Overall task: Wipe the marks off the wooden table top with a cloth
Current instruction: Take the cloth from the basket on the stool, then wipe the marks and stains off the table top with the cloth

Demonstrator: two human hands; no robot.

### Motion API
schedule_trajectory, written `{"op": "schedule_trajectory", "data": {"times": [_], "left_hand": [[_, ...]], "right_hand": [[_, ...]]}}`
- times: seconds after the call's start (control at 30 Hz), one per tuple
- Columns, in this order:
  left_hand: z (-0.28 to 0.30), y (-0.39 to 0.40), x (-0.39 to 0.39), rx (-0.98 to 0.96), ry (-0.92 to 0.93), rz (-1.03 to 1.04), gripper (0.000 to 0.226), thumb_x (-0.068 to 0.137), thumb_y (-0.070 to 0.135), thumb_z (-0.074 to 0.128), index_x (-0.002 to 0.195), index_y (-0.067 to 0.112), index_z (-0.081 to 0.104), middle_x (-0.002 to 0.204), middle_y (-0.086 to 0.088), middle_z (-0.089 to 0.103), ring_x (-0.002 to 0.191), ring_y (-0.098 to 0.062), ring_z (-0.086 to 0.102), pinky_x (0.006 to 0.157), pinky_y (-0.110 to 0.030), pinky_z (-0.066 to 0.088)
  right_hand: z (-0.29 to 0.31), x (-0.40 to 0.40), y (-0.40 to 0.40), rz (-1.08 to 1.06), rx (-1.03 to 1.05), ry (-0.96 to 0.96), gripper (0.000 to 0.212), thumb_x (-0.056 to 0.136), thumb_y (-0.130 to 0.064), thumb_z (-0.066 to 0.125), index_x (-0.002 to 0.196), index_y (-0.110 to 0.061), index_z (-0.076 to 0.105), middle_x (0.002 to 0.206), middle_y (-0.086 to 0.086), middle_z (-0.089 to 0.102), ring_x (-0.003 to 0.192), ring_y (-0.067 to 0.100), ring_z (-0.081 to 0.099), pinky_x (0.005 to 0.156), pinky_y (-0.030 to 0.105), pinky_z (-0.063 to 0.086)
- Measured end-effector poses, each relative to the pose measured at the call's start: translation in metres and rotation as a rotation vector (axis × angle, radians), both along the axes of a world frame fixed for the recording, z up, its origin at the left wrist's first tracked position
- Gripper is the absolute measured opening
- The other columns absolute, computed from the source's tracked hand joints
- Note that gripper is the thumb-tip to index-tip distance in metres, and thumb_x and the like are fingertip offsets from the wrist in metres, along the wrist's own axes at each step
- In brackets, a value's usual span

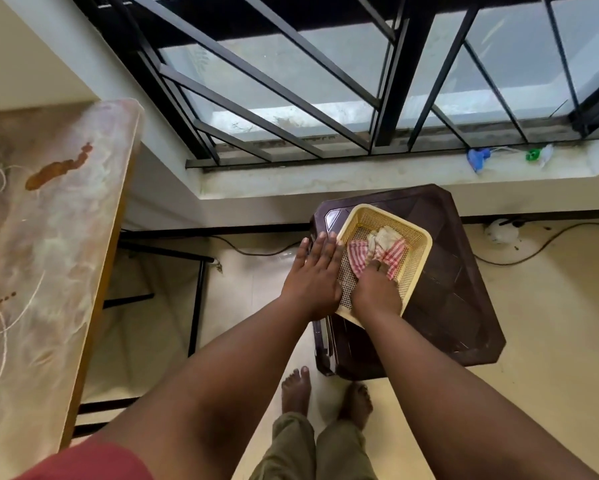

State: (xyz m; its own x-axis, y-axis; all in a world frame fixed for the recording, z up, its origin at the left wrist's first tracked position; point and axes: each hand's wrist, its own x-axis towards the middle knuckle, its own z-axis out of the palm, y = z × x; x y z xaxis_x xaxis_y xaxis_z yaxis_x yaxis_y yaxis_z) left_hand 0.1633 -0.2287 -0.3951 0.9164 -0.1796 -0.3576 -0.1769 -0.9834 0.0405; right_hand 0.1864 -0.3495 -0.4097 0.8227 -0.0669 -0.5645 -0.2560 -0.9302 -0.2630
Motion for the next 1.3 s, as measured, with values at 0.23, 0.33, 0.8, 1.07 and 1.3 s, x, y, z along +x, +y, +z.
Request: {"op": "schedule_trajectory", "data": {"times": [0.23,0.33,0.8,1.07,1.3], "left_hand": [[0.030,0.007,-0.017,-0.001,-0.017,0.080,0.070,0.097,0.037,0.025,0.150,0.012,-0.012,0.159,-0.009,-0.018,0.143,-0.023,-0.026,0.112,-0.043,-0.024],[0.053,0.016,-0.027,-0.007,-0.018,0.125,0.070,0.098,0.038,0.024,0.150,0.012,-0.014,0.159,-0.009,-0.020,0.143,-0.023,-0.027,0.114,-0.045,-0.021],[0.168,0.141,-0.148,0.063,-0.264,0.081,0.070,0.098,0.040,0.028,0.151,0.009,-0.006,0.160,-0.012,-0.012,0.146,-0.028,-0.018,0.115,-0.046,-0.017],[0.201,0.278,-0.298,0.114,-0.324,0.184,0.071,0.097,0.040,0.032,0.152,0.009,-0.001,0.161,-0.011,-0.007,0.147,-0.027,-0.012,0.113,-0.043,-0.018],[0.198,0.339,-0.403,0.141,-0.266,0.244,0.066,0.099,0.040,0.027,0.153,0.014,0.001,0.161,-0.009,-0.002,0.148,-0.025,-0.007,0.115,-0.045,-0.017]], "right_hand": [[0.033,-0.007,-0.013,-0.232,0.383,-0.090,0.047,0.083,-0.010,0.043,0.130,-0.016,0.046,0.107,0.012,0.062,0.091,0.033,0.060,0.077,0.038,0.050],[0.056,-0.012,-0.015,-0.411,0.598,0.003,0.052,0.084,-0.004,0.039,0.134,-0.019,0.046,0.071,0.010,0.063,0.048,0.019,0.059,0.042,0.025,0.048],[0.190,-0.105,0.089,0.047,0.451,-0.287,0.038,0.091,-0.014,0.046,0.128,-0.015,0.054,0.105,0.019,0.066,0.084,0.026,0.063,0.064,0.026,0.041],[0.228,-0.245,0.260,0.403,0.548,-0.355,0.035,0.089,-0.014,0.044,0.123,-0.017,0.054,0.103,0.014,0.067,0.083,0.028,0.064,0.071,0.035,0.052],[0.226,-0.348,0.324,0.684,0.555,-0.328,0.043,0.092,-0.014,0.044,0.135,-0.015,0.043,0.129,0.015,0.056,0.114,0.031,0.054,0.091,0.033,0.041]]}}
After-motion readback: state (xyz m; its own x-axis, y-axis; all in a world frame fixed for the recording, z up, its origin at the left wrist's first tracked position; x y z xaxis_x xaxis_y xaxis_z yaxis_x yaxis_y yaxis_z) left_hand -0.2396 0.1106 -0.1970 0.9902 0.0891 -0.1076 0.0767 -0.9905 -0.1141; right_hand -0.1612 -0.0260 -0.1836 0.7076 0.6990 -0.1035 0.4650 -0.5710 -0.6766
